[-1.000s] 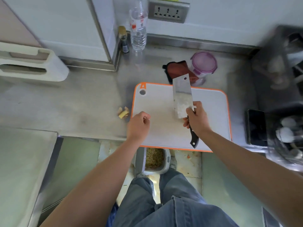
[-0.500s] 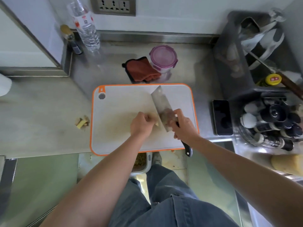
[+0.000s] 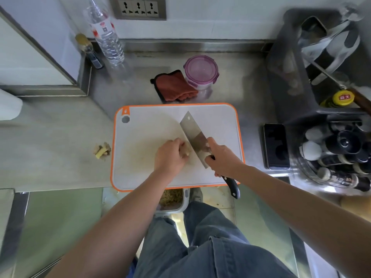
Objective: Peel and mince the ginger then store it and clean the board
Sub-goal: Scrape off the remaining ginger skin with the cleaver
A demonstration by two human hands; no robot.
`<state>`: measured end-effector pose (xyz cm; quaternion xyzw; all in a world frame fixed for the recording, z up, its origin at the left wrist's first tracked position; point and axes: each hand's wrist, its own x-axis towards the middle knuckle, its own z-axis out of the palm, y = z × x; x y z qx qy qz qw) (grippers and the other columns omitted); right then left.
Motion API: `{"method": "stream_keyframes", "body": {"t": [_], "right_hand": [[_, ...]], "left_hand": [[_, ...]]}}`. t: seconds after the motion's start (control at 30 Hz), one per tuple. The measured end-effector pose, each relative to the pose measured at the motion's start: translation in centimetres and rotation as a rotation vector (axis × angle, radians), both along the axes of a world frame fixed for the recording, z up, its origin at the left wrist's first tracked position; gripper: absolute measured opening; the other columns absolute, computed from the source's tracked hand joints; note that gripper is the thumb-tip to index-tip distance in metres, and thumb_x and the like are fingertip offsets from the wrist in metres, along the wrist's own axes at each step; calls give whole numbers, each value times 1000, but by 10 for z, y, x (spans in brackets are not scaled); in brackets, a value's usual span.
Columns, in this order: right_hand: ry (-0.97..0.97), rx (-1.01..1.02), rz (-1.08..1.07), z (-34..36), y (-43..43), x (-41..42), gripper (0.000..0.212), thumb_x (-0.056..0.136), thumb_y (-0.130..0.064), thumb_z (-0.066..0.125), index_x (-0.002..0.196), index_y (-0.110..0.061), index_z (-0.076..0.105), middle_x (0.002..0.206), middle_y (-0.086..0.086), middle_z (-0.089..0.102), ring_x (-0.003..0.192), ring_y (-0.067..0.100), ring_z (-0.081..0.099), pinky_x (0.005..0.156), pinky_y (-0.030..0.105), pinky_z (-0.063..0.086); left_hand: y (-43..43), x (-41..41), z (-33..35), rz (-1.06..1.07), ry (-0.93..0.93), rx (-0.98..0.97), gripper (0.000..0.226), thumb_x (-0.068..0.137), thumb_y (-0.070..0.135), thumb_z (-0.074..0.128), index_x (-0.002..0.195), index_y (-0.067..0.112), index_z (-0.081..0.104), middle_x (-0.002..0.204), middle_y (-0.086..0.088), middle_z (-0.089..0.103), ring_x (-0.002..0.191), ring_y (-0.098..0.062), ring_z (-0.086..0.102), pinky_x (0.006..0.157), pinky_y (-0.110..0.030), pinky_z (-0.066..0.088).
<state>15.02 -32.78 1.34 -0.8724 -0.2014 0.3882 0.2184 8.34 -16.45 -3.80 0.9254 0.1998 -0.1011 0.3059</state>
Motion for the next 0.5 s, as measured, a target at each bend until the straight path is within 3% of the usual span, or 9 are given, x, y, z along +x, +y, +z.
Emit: {"method": "stream_keyframes", "body": {"t": [0.13, 0.23, 0.33, 0.5], "right_hand": [[-64, -40, 90, 4, 4, -6, 15, 97, -16, 39, 105, -22, 28, 69, 4, 49, 47, 17, 54, 45, 25, 46], [-195, -48, 71, 4, 5, -5, 17, 94, -16, 39, 111, -14, 35, 66, 2, 47, 52, 19, 49, 49, 31, 41], [-253, -37, 60, 6, 5, -4, 19, 92, -15, 39, 110, -11, 37, 63, 0, 42, 53, 21, 43, 47, 29, 31], [-299, -15, 74, 15, 4, -3, 14, 94, -19, 39, 105, -12, 36, 60, -1, 39, 56, 26, 42, 49, 30, 31]], "left_hand": [[-7, -3, -1, 68, -59, -49, 33, 83, 30, 68, 114, 21, 62, 103, 3, 66, 91, -20, 63, 80, -30, 50], [-10, -5, -2, 124, -84, -73, 29, 82, 33, 71, 107, 21, 63, 97, 3, 67, 86, -18, 63, 76, -29, 51], [-11, -4, -4, 136, -91, -74, 25, 81, 34, 71, 102, 23, 65, 91, 4, 68, 82, -17, 64, 75, -31, 51], [-18, -4, 0, 207, -93, -118, 20, 83, 38, 67, 96, 23, 66, 86, 10, 69, 79, -11, 63, 71, -25, 49]]}}
